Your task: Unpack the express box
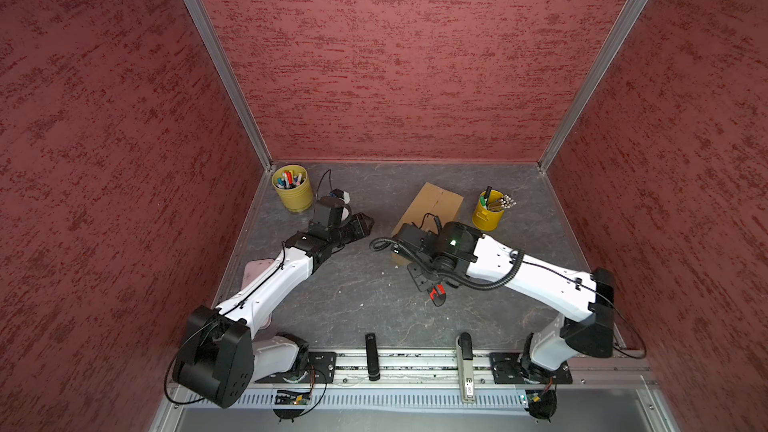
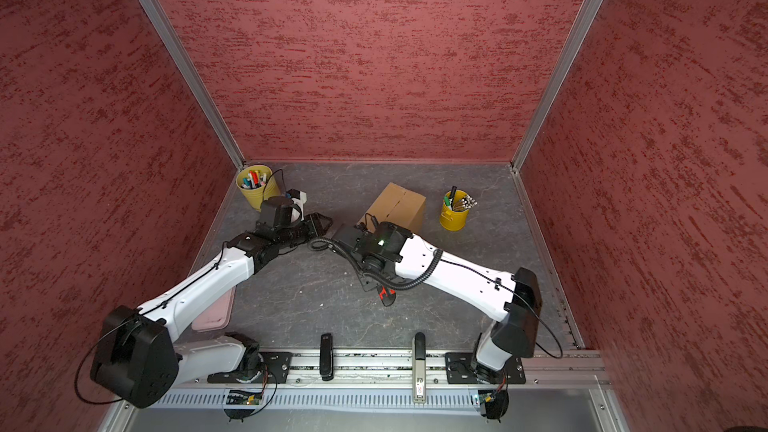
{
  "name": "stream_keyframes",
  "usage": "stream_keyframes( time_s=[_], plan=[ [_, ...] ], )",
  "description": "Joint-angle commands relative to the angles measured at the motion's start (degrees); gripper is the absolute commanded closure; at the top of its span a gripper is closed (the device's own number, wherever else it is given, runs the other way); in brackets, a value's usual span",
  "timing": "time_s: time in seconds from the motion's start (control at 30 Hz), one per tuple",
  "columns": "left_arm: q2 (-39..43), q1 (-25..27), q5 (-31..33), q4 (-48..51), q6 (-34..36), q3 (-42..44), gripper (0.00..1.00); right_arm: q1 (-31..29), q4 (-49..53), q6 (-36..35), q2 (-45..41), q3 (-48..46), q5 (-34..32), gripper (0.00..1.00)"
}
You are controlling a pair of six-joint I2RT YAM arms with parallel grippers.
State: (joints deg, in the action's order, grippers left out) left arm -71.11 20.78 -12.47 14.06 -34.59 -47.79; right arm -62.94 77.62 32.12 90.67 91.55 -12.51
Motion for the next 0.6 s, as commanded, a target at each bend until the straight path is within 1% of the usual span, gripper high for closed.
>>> stream_keyframes(
  time_s=[0.0, 0.13, 0.33, 0.5, 0.57],
  plan=[
    [1.6, 0.0, 1.1, 3.1, 1.1, -0.1, 0.48, 0.9, 0.1, 3.8, -4.8, -2.2, -3.8, 1.00],
    [2.5, 1.5, 2.6, 4.4, -0.1, 0.2, 0.48, 6.6, -1.4, 2.9, -10.2, -6.0, -4.9, 1.00],
    [2.5, 4.6, 5.0, 7.3, -0.7, -1.1, 0.48, 16.2, -10.2, 0.2, -15.5, -16.0, -2.4, 1.00],
    [1.9, 6.2, 5.9, 9.2, -1.2, -2.7, 0.47, 21.1, -18.7, 0.4, -18.6, -25.9, 1.3, 1.00],
    [1.6, 6.5, 6.0, 9.8, -1.3, -3.3, 0.47, 22.5, -20.8, 1.0, -18.6, -29.0, 1.0, 1.00]
  ],
)
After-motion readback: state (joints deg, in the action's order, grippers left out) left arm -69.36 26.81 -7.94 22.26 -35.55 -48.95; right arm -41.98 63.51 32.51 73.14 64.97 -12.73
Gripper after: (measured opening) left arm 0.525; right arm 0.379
